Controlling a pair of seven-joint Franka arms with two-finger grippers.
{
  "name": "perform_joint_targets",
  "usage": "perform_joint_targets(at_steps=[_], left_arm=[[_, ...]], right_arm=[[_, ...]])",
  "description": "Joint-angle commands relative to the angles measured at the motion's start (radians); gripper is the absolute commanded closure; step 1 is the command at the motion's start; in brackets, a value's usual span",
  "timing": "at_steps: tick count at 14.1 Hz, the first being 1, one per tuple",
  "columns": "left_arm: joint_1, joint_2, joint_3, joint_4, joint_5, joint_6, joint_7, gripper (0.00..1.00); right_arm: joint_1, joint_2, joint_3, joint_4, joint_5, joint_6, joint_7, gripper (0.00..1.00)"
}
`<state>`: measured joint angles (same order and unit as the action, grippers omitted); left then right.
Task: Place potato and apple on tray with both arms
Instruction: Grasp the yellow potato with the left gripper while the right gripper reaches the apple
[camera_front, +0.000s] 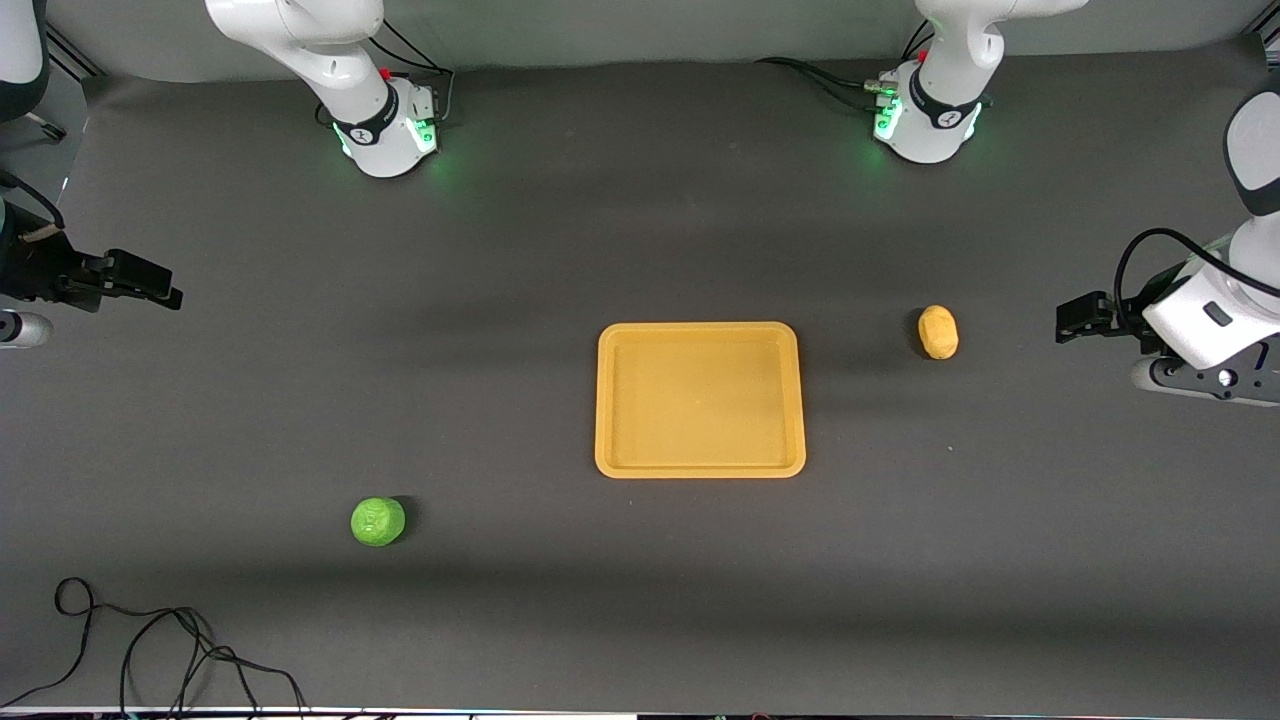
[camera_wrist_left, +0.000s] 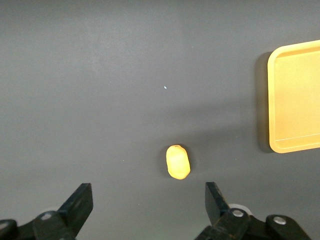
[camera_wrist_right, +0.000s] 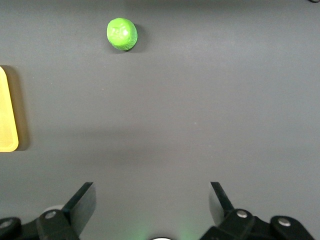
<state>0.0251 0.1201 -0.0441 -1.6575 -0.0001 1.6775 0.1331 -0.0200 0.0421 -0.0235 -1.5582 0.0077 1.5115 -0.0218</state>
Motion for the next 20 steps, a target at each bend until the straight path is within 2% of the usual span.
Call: perform_joint_targets(at_steps=[1, 3, 4, 8, 11, 12, 15, 17, 19, 20], left_arm=[[-0.001, -0.019, 0.0, -0.015, 0.003, 0.011, -0.013, 0.0], [-0.002, -0.019, -0.002, -0.025, 0.003, 0.011, -0.015, 0.0], [-0.008, -0.02, -0.002, -0.068, 0.003, 0.028, -0.015, 0.0], [-0.008, -0.06, -0.002, -0.36, 0.005, 0.311, -0.052, 0.0], [-0.025, -0.033, -0.007, -0.586, -0.001, 0.586, -0.124, 0.0], [-0.025, -0.008, -0.007, -0.64, -0.005, 0.623, -0.173, 0.0], [-0.053, 0.122, -0.007, -0.659, -0.005, 0.637, -0.211, 0.0], [-0.053, 0.138, -0.008, -0.66, -0.018, 0.616, -0.207, 0.0], [-0.063, 0.139, -0.014, -0.66, -0.067, 0.582, -0.199, 0.0], [-0.077, 0.151, -0.023, -0.662, -0.067, 0.578, -0.195, 0.05]], right_arm=[[-0.003, -0.013, -0.004, -0.01, 0.025, 0.01, -0.029, 0.0], [-0.001, -0.01, -0.004, -0.008, 0.023, 0.01, -0.02, 0.0], [-0.003, -0.008, -0.004, -0.008, 0.023, 0.01, -0.02, 0.0], [-0.003, 0.002, -0.004, 0.004, 0.023, 0.012, -0.015, 0.0], [-0.003, 0.01, -0.003, 0.018, 0.023, 0.012, -0.017, 0.0], [-0.001, 0.01, -0.003, 0.017, 0.023, 0.012, -0.018, 0.0], [0.015, 0.005, -0.001, -0.037, 0.021, 0.082, -0.018, 0.0], [0.058, 0.019, -0.001, -0.072, 0.021, 0.168, -0.013, 0.0], [0.066, 0.068, 0.007, -0.059, 0.025, 0.209, -0.001, 0.0], [0.08, 0.091, 0.008, -0.042, 0.025, 0.237, 0.0, 0.0]])
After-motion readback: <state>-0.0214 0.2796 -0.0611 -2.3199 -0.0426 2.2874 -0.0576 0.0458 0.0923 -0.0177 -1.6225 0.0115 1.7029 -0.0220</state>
